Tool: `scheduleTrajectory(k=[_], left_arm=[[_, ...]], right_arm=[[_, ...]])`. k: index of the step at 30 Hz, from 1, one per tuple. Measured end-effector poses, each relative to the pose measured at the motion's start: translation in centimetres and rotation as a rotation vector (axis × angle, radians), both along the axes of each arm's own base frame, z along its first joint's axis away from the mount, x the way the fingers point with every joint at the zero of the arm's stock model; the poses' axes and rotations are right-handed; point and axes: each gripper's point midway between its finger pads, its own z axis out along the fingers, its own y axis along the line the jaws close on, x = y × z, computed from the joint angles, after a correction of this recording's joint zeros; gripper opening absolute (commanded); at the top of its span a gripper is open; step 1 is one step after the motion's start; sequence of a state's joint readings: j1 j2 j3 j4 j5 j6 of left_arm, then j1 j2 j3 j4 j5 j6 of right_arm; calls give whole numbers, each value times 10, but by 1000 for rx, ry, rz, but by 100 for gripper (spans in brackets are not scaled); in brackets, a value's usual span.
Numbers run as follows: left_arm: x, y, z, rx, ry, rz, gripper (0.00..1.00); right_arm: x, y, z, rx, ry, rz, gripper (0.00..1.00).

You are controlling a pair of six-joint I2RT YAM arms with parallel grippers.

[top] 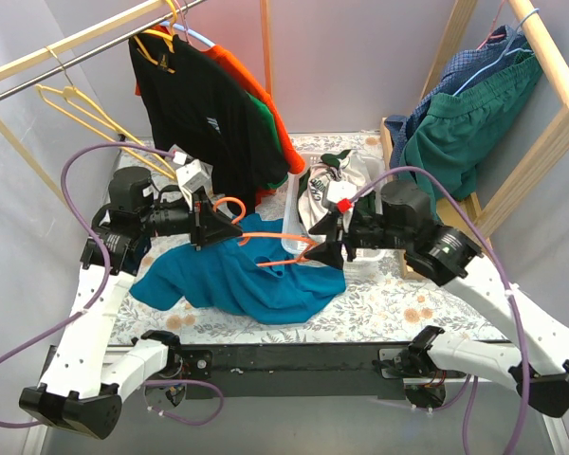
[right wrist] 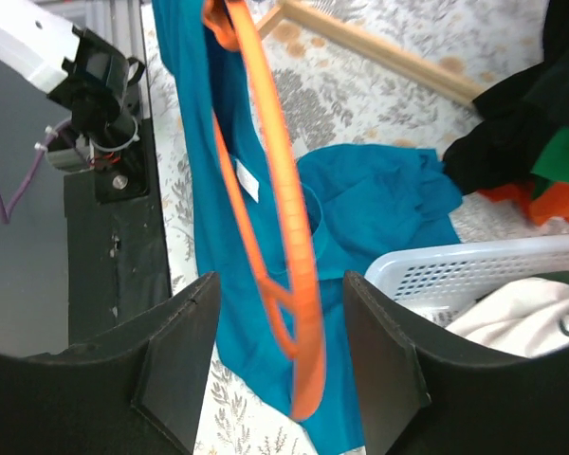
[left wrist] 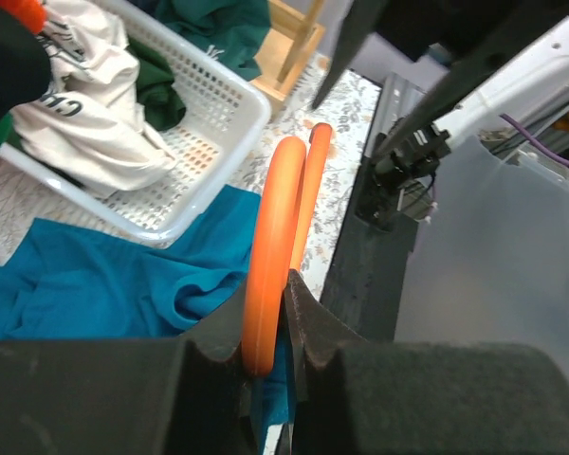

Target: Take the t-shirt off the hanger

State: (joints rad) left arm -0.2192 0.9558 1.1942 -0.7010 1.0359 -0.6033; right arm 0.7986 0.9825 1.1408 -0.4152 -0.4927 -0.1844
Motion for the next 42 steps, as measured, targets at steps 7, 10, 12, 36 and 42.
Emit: scheduleTrajectory(k=[7, 10, 12, 36, 42], left_arm=[[-19, -2, 10, -31, -37, -71, 0], [-20, -1, 12, -29, -61, -64, 0], [-19, 1, 11, -24, -61, -48, 2], [24, 58, -63, 41, 21, 575, 60], [35, 73, -62, 44, 14, 691, 64]], right_arm=[[2, 15, -24, -53, 49, 61, 11], [-7, 20, -26, -53, 65, 108, 1], [-10, 21, -26, -56, 65, 120, 1], [-11, -51, -3, -208, -30, -127, 1], [-4, -71, 31, -211, -121, -212, 1]])
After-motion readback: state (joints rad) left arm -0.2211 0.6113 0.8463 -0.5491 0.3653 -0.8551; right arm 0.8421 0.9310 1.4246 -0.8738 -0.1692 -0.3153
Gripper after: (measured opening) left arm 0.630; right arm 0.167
